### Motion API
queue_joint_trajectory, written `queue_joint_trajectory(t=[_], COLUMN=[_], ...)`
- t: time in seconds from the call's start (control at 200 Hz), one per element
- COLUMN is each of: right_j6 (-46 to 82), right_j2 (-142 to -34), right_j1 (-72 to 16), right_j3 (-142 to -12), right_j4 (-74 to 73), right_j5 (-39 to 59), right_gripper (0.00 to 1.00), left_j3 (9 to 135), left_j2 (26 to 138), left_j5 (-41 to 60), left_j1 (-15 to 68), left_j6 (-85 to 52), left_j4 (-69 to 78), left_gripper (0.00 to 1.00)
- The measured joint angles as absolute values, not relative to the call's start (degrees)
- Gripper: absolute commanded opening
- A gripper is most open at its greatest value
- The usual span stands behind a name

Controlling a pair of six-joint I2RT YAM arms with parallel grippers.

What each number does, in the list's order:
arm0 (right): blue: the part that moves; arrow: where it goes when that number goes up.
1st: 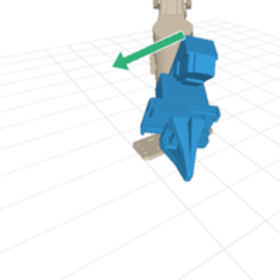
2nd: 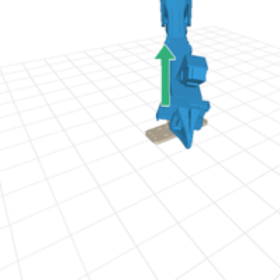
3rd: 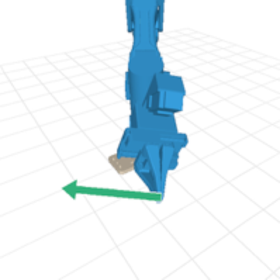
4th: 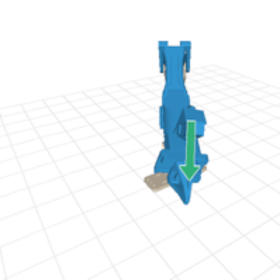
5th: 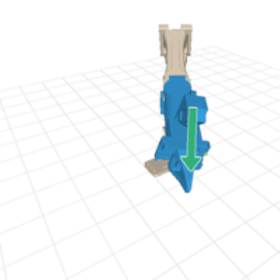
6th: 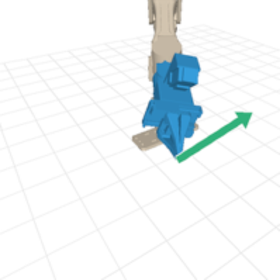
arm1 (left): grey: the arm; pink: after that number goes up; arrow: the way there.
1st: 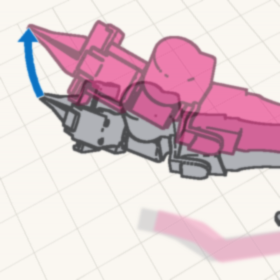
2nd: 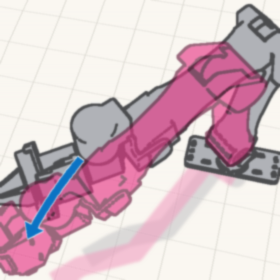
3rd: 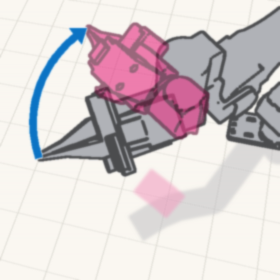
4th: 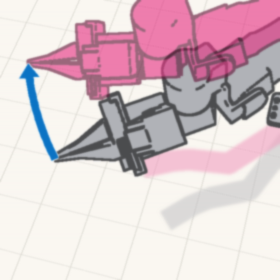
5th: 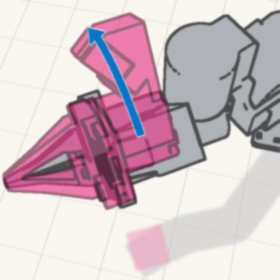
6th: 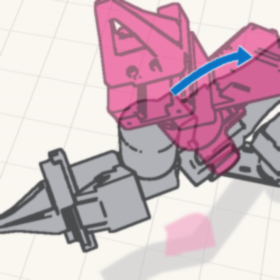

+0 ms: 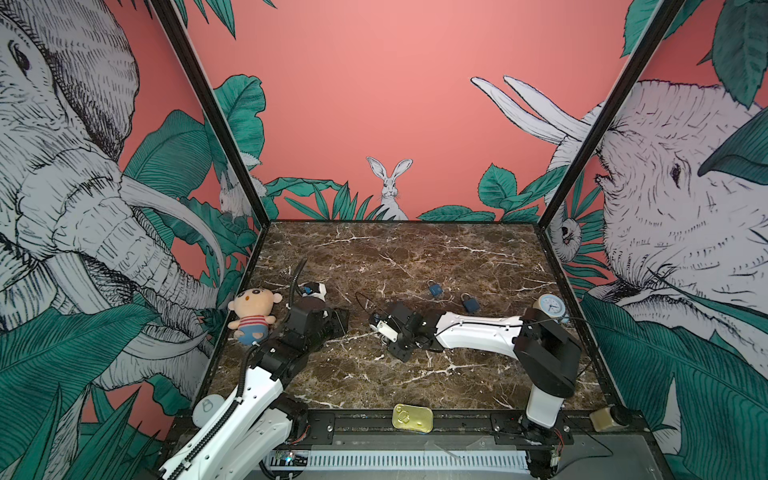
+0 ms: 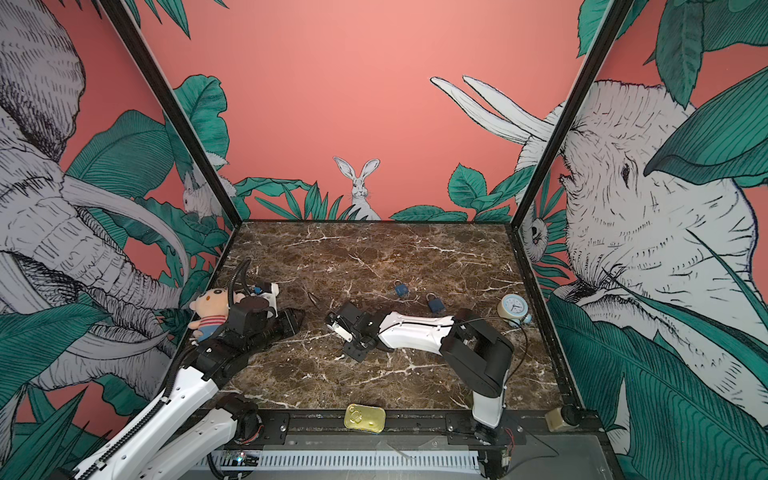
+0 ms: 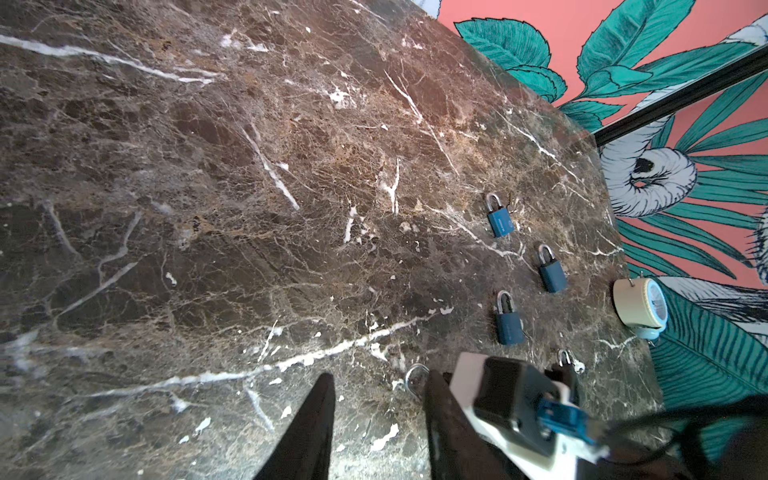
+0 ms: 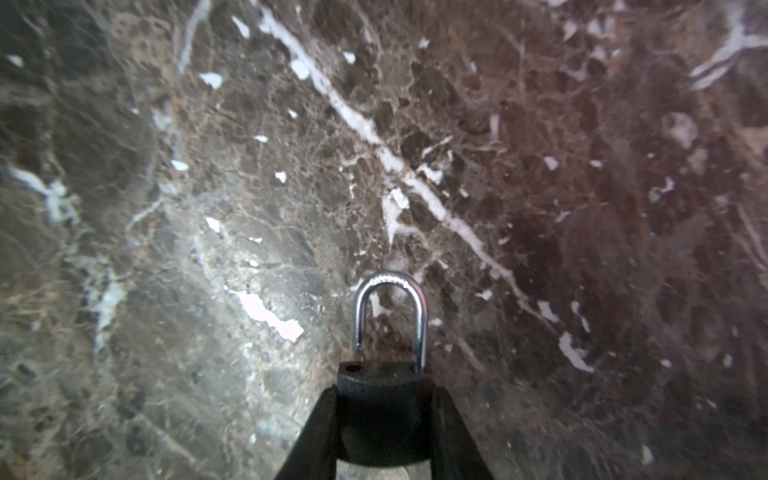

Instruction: Lock with the key

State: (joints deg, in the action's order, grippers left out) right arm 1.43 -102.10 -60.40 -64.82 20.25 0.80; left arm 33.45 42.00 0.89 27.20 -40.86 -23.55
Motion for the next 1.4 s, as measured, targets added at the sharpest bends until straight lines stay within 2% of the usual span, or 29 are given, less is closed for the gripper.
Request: queue_joint_trajectory(t=[0.26, 0.58, 0.88, 1.4], right_j6=[3.3, 7.1, 9.6, 11.0], right_j2=[-92.9, -84.4, -82.7, -81.3], right_j1=[-58.9, -55.4, -54.6, -54.3], right_j3=[-62.9, -60.8, -60.6, -60.6], right_j4=[19.9, 18.8, 17.7, 17.4], right_j5=[1.1, 5.2, 7.5, 8.6], right_gripper=[0.16, 0.17, 0.17, 0.17], left_j3=[35.0, 40.2, 40.7, 41.1], left_j2=[44.8, 57.9, 64.5, 66.7], left_j5=[5.3, 23.2, 36.3, 40.1], left_j1=[27.2, 27.2, 28.4, 30.2], left_j6=[-38.8, -34.8, -34.2, -34.1], left_j4=[-21.4, -12.8, -6.2, -3.2], left_gripper=[0.38, 0.37, 0.38, 0.36])
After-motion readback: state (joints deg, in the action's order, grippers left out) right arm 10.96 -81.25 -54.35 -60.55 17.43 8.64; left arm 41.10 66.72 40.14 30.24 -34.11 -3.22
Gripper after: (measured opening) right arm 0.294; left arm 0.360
